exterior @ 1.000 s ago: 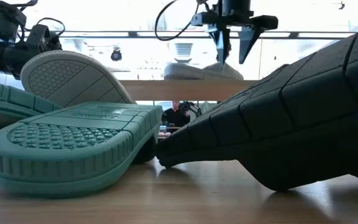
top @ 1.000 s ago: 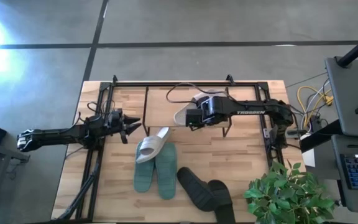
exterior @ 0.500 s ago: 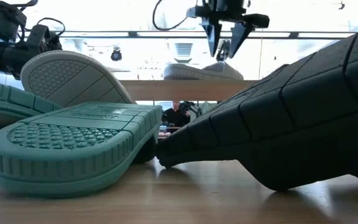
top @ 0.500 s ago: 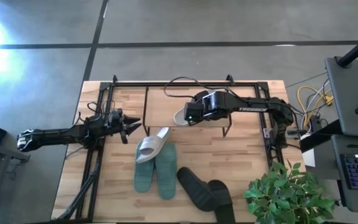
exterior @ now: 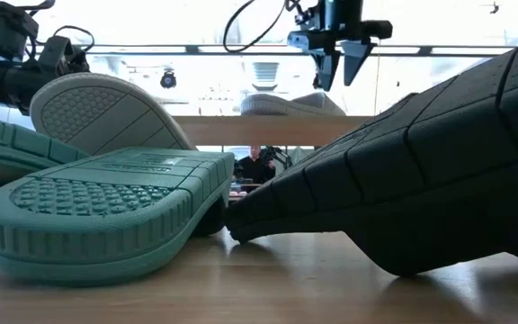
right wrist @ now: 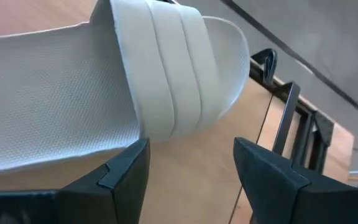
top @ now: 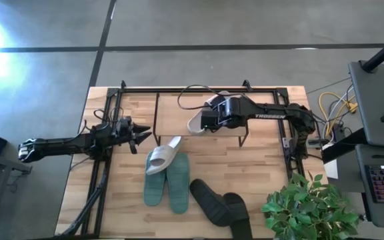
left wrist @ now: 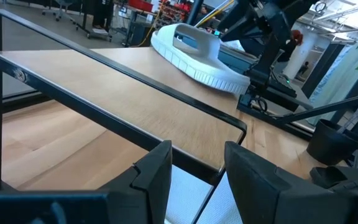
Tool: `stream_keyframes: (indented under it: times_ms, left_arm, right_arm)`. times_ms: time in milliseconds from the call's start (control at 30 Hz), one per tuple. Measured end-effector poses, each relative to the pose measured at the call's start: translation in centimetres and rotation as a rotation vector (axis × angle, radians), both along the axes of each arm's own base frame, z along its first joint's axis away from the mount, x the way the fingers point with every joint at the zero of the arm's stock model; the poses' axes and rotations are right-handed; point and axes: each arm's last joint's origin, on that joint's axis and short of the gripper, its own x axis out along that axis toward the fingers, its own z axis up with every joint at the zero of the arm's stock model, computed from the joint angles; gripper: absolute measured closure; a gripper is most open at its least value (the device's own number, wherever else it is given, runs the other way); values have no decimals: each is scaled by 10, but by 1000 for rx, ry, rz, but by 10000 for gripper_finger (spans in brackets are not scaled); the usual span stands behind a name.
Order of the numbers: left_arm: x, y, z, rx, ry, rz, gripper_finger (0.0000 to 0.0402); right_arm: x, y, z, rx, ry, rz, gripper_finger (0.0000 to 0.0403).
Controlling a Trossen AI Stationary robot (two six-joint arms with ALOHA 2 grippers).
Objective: Pick and place slides into the shelf
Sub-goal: Put the right gray slide on the shelf
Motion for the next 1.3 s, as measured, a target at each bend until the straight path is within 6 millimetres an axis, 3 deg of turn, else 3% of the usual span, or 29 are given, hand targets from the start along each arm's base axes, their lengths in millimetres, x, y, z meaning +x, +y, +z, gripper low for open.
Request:
stream_keyframes:
  times_ms: [167, 333, 467, 833, 1100, 1300]
  left_arm:
    - [0, 0, 0, 0, -3, 0, 268]
    - [0, 0, 0, 0, -2, 0, 268]
    - [0, 0, 0, 1, -3, 0, 268]
    - [0, 0, 0, 1, -1, 0, 268]
    - [0, 0, 0, -1, -1, 0, 268]
    - [1, 0, -1, -4, 10, 0, 268]
  right_arm:
    - [1, 1, 3, 37, -29, -3, 179]
    - [23, 8, 25, 320, -338, 80, 181]
    - [44, 8, 34, 376, -530, 170, 212]
    - [87, -13, -15, 373, -473, 246, 381]
    - [104, -15, -12, 285, -478, 333, 390]
    - [102, -21, -27, 307, -387, 317, 390]
